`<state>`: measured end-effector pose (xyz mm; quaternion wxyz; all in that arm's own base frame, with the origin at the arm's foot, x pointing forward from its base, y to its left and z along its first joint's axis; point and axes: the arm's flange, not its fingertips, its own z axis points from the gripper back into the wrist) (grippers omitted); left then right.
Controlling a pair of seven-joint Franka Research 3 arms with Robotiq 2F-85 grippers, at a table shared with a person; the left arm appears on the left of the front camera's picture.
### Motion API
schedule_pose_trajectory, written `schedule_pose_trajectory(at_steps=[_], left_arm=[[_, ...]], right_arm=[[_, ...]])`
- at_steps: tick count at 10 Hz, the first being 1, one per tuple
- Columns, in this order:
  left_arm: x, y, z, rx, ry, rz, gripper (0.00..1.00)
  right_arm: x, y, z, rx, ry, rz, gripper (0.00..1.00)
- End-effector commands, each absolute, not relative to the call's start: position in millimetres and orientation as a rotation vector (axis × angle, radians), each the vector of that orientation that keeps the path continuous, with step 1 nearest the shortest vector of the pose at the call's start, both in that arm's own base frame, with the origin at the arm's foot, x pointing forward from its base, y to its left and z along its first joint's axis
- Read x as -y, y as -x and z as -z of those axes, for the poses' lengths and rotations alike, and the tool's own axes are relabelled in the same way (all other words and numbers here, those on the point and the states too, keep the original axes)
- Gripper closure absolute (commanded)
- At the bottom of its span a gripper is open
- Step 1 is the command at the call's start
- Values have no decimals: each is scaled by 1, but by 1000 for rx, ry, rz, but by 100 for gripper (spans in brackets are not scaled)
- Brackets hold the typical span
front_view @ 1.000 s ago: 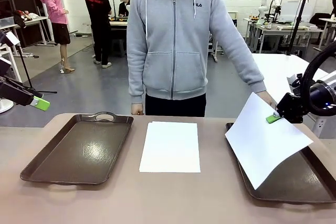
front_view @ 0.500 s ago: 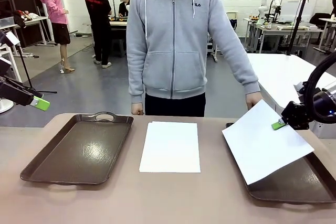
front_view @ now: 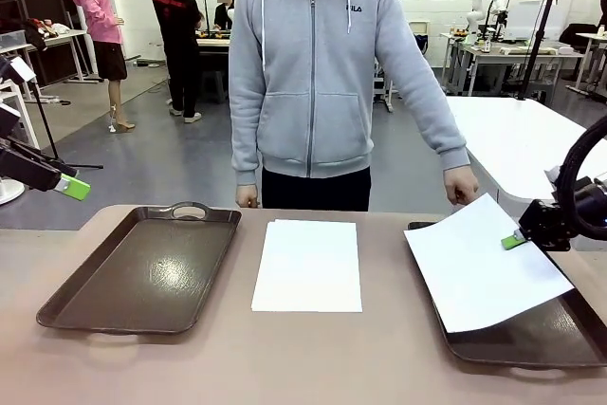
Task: Sort the A4 documents.
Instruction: Place the A4 Paper in the designated Handle tray.
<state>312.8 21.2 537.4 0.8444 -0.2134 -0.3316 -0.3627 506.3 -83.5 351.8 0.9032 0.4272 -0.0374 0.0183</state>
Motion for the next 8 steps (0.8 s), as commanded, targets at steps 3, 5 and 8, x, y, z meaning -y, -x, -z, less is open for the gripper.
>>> schedule_pose_trajectory(at_steps=[3, 5, 8], left_arm=[[-23, -314, -536, 713, 465, 786, 0], [-23, -314, -536, 713, 465, 786, 0], [-23, -314, -536, 713, 465, 786, 0]], right_arm=[[103, -496, -348, 180, -833, 44, 99], [100, -498, -344, 164, -822, 37, 99], [96, -507, -344, 119, -803, 4, 99]])
